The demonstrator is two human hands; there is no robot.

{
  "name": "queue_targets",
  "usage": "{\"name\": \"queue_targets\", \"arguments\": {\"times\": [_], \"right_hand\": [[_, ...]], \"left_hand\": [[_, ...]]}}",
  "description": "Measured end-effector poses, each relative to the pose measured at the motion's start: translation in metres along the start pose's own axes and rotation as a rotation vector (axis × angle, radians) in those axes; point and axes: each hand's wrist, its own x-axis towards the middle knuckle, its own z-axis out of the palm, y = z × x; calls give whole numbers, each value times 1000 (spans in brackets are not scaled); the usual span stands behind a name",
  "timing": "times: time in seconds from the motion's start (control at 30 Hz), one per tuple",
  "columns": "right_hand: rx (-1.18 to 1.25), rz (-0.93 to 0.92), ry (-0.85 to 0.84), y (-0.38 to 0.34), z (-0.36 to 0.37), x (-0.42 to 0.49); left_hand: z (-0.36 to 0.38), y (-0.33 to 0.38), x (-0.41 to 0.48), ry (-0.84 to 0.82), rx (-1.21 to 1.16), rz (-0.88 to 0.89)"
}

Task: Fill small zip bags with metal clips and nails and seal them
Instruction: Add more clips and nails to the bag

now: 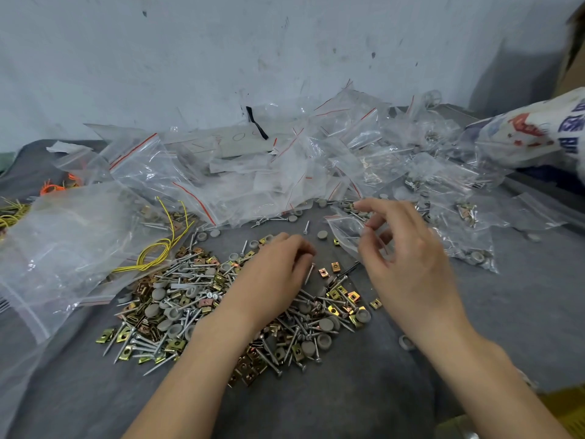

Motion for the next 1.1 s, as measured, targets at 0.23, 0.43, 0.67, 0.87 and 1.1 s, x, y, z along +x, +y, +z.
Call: {"name": "queue_targets", "arguments": {"times": [0.23, 0.43, 0.67, 0.87, 1.1], "right_hand": [[3, -1, -8, -1, 0, 0], [5, 2, -12, -1, 0, 0], [12, 4, -13, -1, -1, 0], [15, -7, 3, -1, 0, 0], [21, -7, 9, 0, 1, -1]], "left_hand": [[-13, 9, 3, 215, -348, -29], [-18, 16, 3, 269, -491, -48], [-24, 25, -1, 262, -551, -24], [-26, 38, -2, 258, -455, 118], [-15, 47, 3, 227, -296, 160]]}}
